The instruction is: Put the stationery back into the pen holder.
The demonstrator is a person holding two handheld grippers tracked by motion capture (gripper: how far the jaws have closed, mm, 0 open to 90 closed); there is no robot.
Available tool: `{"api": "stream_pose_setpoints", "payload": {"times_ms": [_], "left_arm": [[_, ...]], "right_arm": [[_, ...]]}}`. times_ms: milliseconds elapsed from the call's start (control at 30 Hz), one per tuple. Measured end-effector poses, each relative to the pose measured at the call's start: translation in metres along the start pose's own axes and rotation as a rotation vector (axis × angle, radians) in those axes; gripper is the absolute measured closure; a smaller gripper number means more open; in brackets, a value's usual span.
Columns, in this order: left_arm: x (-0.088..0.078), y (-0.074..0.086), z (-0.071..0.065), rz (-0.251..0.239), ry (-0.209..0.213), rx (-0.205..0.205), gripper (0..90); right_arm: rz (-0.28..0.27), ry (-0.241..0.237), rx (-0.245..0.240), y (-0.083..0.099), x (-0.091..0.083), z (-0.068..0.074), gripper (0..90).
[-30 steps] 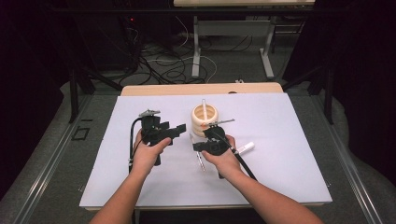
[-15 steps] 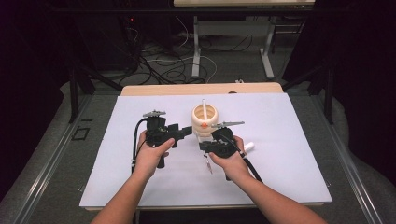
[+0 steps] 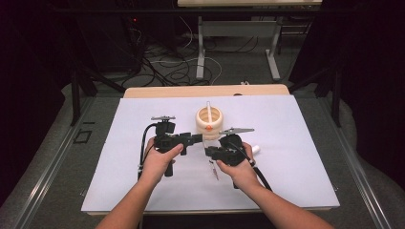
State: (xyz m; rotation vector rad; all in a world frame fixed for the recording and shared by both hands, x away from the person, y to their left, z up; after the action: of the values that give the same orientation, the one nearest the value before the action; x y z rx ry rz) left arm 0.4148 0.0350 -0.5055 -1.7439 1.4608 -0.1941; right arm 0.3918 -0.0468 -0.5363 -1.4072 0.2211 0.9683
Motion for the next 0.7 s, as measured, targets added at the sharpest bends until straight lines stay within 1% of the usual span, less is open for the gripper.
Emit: {"api": "stream_pose_setpoints", "payload": {"times_ms": [67, 100, 133, 233, 300, 333, 367, 400, 433, 467, 500, 567, 600, 633, 700], "left_arm": [[0.002, 0.001, 0.0, 0.006, 0.002, -0.01, 41.6], [0.003, 0.003, 0.0, 0.016, 0.007, -0.023, 43.0], [0.004, 0.004, 0.0, 0.023, 0.012, -0.024, 44.0], [0.007, 0.007, 0.002, 0.038, -0.006, -0.028, 47.1], [0.008, 0.008, 0.003, 0.043, -0.008, -0.026, 48.9], [0.008, 0.009, 0.003, 0.054, -0.006, -0.025, 49.1], [0.009, 0.01, 0.004, 0.054, -0.005, -0.033, 49.8], [0.009, 0.011, 0.003, 0.063, 0.008, -0.053, 50.9], [0.009, 0.012, 0.005, 0.059, 0.005, -0.063, 51.8], [0.009, 0.012, 0.006, 0.05, 0.01, -0.075, 53.2], [0.008, 0.013, 0.006, 0.052, 0.019, -0.09, 54.0], [0.008, 0.013, 0.008, 0.044, 0.011, -0.097, 54.2], [0.007, 0.013, 0.008, 0.05, 0.012, -0.103, 54.7], [0.008, 0.013, 0.008, 0.04, 0.01, -0.108, 54.8], [0.007, 0.013, 0.008, 0.038, 0.009, -0.122, 56.0]], "right_arm": [[-0.003, -0.002, -0.002, 0.001, 0.0, 0.001, 79.9], [-0.004, -0.002, -0.002, 0.001, 0.0, 0.001, 79.8], [-0.004, -0.002, -0.002, 0.001, 0.0, 0.002, 79.9], [-0.014, -0.006, 0.0, 0.001, 0.001, 0.003, 79.8], [-0.013, -0.003, -0.003, 0.001, 0.001, 0.004, 79.9], [-0.014, -0.004, -0.003, 0.001, 0.002, 0.004, 79.9], [-0.02, -0.008, 0.0, 0.0, 0.002, 0.005, 79.8], [-0.016, -0.007, 0.0, 0.0, 0.002, 0.006, 79.9], [-0.022, -0.013, 0.0, 0.0, 0.003, 0.007, 79.9], [-0.019, -0.013, 0.002, 0.0, 0.003, 0.008, 79.8], [-0.02, -0.012, -0.005, 0.0, 0.003, 0.009, 79.8], [-0.02, -0.018, -0.004, -0.001, 0.003, 0.013, 79.8], [-0.022, -0.021, -0.006, -0.001, 0.003, 0.014, 79.8], [-0.025, -0.024, -0.009, -0.001, 0.003, 0.016, 79.8], [-0.024, -0.029, -0.005, -0.002, 0.004, 0.019, 79.8]]}}
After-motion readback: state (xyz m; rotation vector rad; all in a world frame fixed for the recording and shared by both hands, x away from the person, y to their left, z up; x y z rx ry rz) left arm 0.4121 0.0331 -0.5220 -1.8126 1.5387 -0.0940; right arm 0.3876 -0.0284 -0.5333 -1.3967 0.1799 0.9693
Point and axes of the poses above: each handheld gripper's, and its own axes: x roughly forward along the jaws, y roughly out of its underside, z roughly to its left, the point moved 10 cm from there along x, roughly forward along the jaws, and after that the axes turned 12 degrees about y, right-handed, at the moved point
